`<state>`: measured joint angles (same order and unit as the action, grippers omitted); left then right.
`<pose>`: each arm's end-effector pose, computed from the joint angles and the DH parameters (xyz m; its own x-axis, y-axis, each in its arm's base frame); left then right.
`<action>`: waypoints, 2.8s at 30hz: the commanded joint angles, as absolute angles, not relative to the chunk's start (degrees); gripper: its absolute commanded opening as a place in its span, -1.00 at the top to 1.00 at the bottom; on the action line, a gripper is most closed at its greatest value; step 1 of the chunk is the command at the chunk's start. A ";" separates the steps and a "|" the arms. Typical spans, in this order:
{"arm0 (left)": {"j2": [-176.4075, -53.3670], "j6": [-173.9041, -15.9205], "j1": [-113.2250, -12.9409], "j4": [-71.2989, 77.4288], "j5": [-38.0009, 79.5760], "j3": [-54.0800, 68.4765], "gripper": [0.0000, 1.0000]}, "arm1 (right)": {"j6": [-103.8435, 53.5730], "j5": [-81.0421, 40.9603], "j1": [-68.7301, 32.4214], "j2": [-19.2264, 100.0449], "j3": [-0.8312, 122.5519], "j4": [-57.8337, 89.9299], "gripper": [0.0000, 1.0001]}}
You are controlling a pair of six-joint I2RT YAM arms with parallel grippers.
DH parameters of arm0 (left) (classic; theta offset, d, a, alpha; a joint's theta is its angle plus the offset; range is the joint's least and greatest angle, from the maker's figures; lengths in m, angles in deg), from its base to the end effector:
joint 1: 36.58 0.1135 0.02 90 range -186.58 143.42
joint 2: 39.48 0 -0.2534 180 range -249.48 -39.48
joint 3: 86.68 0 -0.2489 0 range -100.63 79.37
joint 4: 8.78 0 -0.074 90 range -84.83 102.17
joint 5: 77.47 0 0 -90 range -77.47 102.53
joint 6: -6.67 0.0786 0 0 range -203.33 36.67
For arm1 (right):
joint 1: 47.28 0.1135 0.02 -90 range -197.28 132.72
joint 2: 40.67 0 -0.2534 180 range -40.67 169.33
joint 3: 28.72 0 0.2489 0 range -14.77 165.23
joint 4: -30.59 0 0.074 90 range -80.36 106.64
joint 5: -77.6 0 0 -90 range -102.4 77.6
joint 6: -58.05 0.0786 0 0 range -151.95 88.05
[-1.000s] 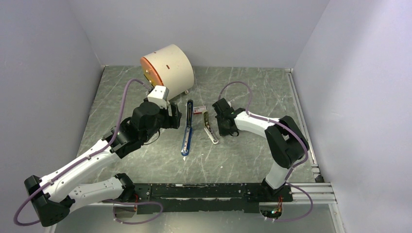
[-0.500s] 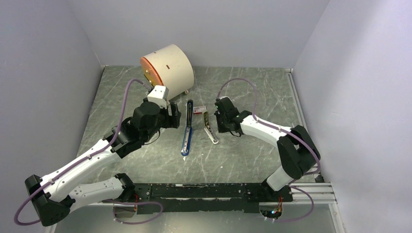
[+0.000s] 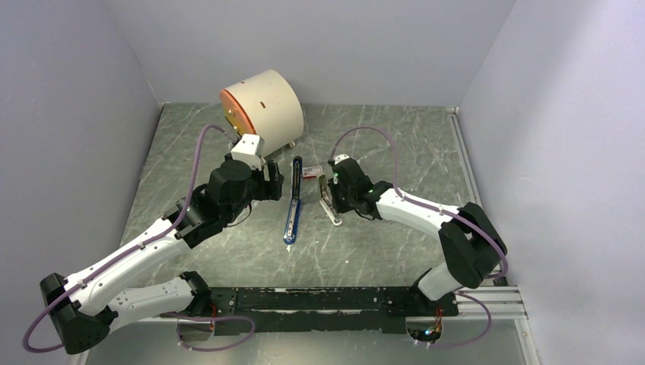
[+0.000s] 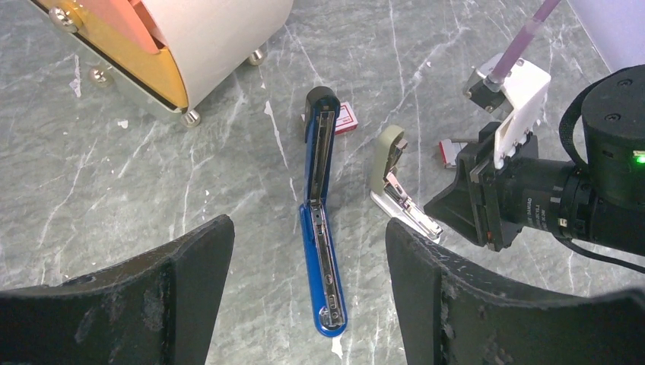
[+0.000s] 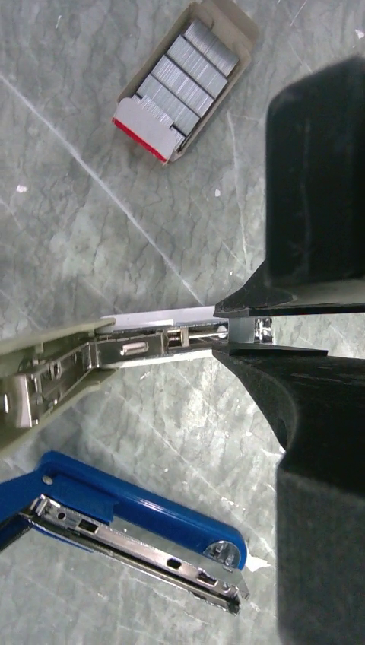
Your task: Load the staples into the stapler
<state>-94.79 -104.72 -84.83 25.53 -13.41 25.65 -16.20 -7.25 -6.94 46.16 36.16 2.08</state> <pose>0.1942 -0.1659 0.3211 -0.3779 -0.0691 -0.9233 0.2824 0.9411 -0.1860 0.2590 0.2107 0.1560 -0.7289 -0.2644 -0.6315 -0.4190 0.9017 0.1062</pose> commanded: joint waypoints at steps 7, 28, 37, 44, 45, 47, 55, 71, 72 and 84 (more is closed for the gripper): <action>-94.57 -103.99 -84.81 23.18 -14.45 25.84 -0.55 | -19.51 -7.10 -5.51 46.00 35.23 4.85 0.62; -94.82 -104.25 -84.83 23.52 -13.99 25.93 -0.55 | -22.74 -9.10 -5.48 48.71 34.32 9.84 0.65; -94.44 -104.25 -84.79 23.71 -14.38 25.97 -0.55 | -23.13 -7.97 -5.61 49.53 34.53 9.46 0.66; -94.41 -104.26 -84.83 23.89 -14.37 25.93 -0.55 | -23.45 -8.52 -5.55 49.84 34.45 8.85 0.64; -94.43 -104.25 -84.84 23.89 -14.37 25.93 -0.55 | -23.37 -8.63 -5.60 50.05 34.51 8.62 0.61; -94.57 -104.25 -84.81 23.96 -14.37 25.85 -0.56 | -23.06 -9.21 -5.60 50.39 34.66 8.07 0.57; -94.41 -104.25 -84.77 24.07 -14.62 25.76 -0.55 | -19.88 -10.53 -5.60 50.28 36.09 6.37 0.32; -93.82 -104.59 -84.76 24.33 -14.72 25.67 -0.56 | -13.93 -3.83 -5.61 46.35 41.90 2.02 -0.27; -93.73 -104.60 -84.81 24.37 -14.72 25.73 -0.56 | -14.32 -4.04 -5.62 46.34 41.87 1.85 -0.32; -93.85 -104.60 -84.81 24.33 -14.53 25.67 -0.56 | -16.57 -5.76 -4.17 54.81 41.66 -1.13 -0.45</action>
<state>-94.44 -104.74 -84.83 25.44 -13.43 25.68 -15.72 -5.53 -5.30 51.86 40.86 0.70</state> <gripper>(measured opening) 0.780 0.742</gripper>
